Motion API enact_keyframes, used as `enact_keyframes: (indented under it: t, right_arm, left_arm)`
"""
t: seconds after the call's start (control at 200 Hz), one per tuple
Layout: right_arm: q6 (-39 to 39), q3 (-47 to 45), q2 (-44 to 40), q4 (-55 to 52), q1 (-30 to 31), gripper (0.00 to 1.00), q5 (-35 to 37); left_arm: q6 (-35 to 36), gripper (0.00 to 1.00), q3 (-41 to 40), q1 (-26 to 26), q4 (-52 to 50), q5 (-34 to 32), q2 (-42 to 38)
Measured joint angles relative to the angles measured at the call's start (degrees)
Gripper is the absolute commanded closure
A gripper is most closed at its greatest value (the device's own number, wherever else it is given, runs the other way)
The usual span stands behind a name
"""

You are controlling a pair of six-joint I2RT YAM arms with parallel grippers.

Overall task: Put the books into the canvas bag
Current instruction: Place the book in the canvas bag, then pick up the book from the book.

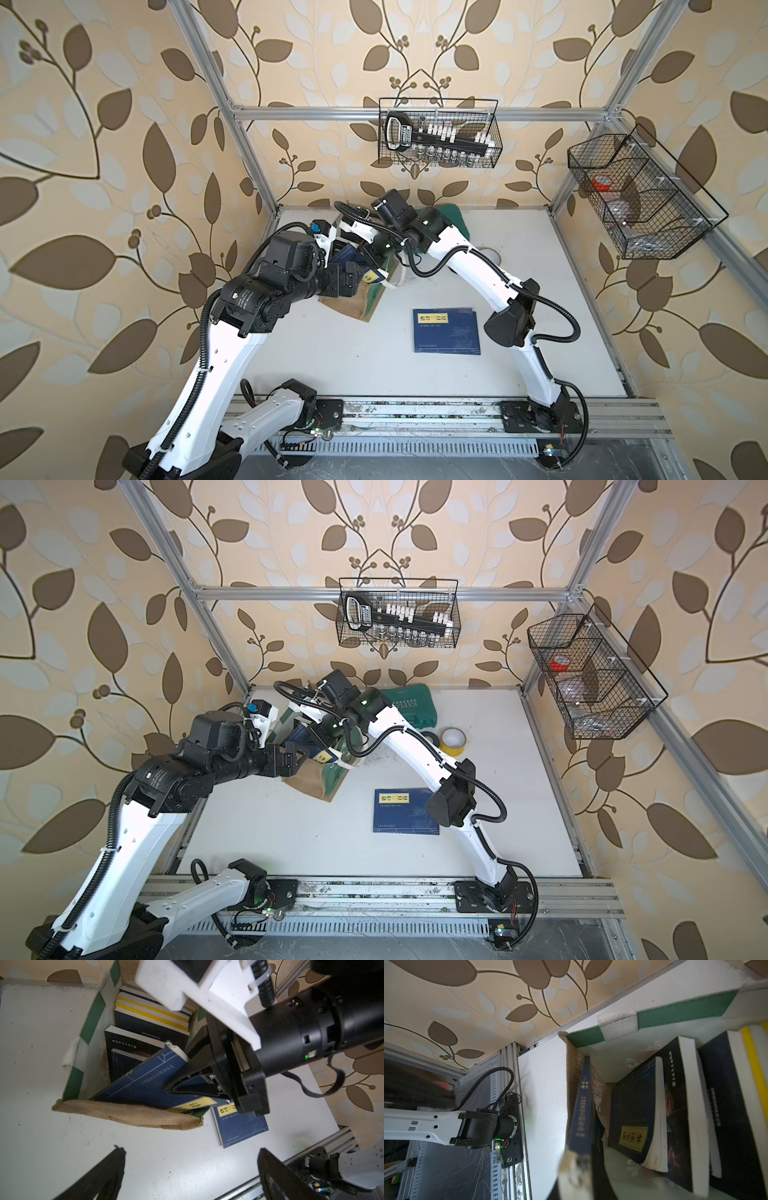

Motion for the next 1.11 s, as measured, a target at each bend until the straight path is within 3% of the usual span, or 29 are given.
enact_keyframes:
  t: [0.14,0.441,0.621,0.761,0.851,1.107]
  right_arm:
    - [1.4,-0.2,0.8,2.5,0.9,0.55,-1.1]
    - [4.2,-2.8,0.2,7.4,0.5,0.38,-1.6]
    - [7.3,-20.1,-8.3,14.5,-4.5,0.28,-0.9]
    - [9.4,-33.0,-19.1,20.1,-10.8,0.06,-0.6]
    - [9.7,-39.6,-26.6,23.1,-13.0,0.02,0.7]
    - [11.0,-64.0,-47.6,29.1,-17.8,0.02,4.7]
  left_arm:
    - [0.0,0.01,0.0,0.0,0.0,0.0,0.1]
    - [0.0,0.01,0.0,0.0,0.0,-0.6,0.3]
    - [0.2,0.01,-0.7,0.0,0.4,0.5,0.0]
    - [0.5,0.01,-4.3,0.0,2.4,6.1,-1.8]
    - [0.4,0.01,-7.1,0.0,3.8,11.9,-2.3]
    - [-1.0,0.01,-14.7,-1.3,9.5,25.0,-2.0]
